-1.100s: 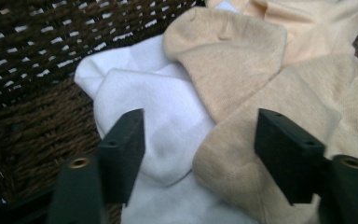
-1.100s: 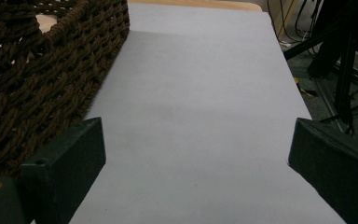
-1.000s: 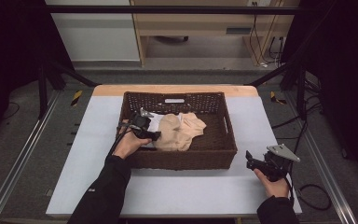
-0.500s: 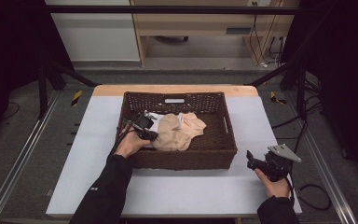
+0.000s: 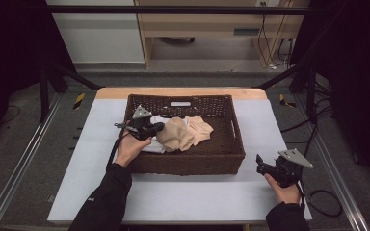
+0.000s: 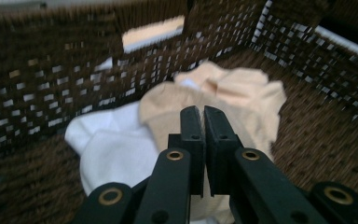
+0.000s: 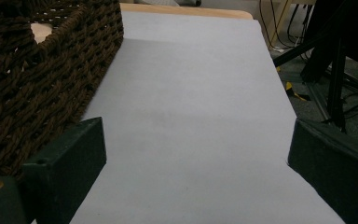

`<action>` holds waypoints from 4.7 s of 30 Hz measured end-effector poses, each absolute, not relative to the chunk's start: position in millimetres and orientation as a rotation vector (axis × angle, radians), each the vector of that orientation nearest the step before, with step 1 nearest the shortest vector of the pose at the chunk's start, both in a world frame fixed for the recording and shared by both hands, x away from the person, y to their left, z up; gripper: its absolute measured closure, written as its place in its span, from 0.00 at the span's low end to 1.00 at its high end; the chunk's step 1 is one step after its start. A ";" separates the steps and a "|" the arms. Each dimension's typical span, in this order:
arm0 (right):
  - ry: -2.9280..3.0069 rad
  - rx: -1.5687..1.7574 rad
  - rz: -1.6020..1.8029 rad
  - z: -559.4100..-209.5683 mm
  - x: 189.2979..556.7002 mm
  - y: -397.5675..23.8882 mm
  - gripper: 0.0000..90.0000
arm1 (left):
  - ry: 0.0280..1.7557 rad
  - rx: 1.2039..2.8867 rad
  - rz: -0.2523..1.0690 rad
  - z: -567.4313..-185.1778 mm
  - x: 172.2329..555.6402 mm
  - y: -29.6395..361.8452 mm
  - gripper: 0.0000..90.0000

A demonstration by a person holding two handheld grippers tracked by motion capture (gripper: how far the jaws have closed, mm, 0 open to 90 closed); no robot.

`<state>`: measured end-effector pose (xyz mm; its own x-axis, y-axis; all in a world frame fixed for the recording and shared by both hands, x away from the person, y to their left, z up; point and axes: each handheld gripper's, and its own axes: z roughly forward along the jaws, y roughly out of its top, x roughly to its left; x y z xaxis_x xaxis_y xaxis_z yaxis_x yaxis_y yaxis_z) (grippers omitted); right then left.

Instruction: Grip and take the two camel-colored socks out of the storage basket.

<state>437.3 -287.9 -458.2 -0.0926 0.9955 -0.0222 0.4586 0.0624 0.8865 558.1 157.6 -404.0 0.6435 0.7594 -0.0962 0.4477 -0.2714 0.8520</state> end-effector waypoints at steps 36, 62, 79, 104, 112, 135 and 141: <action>1.622 1.476 0.979 -457.3 436.2 -289.5 0.05 | 0.706 1.554 0.574 -304.8 485.4 152.7 0.96; 1.624 1.463 0.973 -457.3 433.9 -290.3 0.05 | 0.536 1.482 0.530 -289.6 389.5 161.4 0.96; 1.609 1.473 0.980 -456.1 430.3 -293.4 0.06 | 0.571 1.624 0.434 -353.3 347.6 171.8 0.96; 1.668 1.463 0.955 -460.8 431.8 -289.9 0.05 | 0.891 1.926 0.354 -468.2 381.7 159.4 0.87; 1.662 1.470 0.962 -460.1 431.5 -290.3 0.05 | 0.894 1.836 0.422 -449.5 376.8 162.7 0.58; 1.620 1.471 0.969 -459.3 432.8 -294.5 0.04 | 0.905 1.633 0.529 -359.8 437.4 172.6 0.54; 1.606 1.480 0.971 -458.6 432.8 -295.5 0.04 | 0.920 1.623 0.570 -337.2 467.8 165.4 0.52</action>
<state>432.8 -295.5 -458.6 -0.0668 0.9975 -0.0230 0.4427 0.0503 0.8953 467.8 165.4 -337.2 0.5783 0.8091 -0.1049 0.2665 -0.0659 0.9616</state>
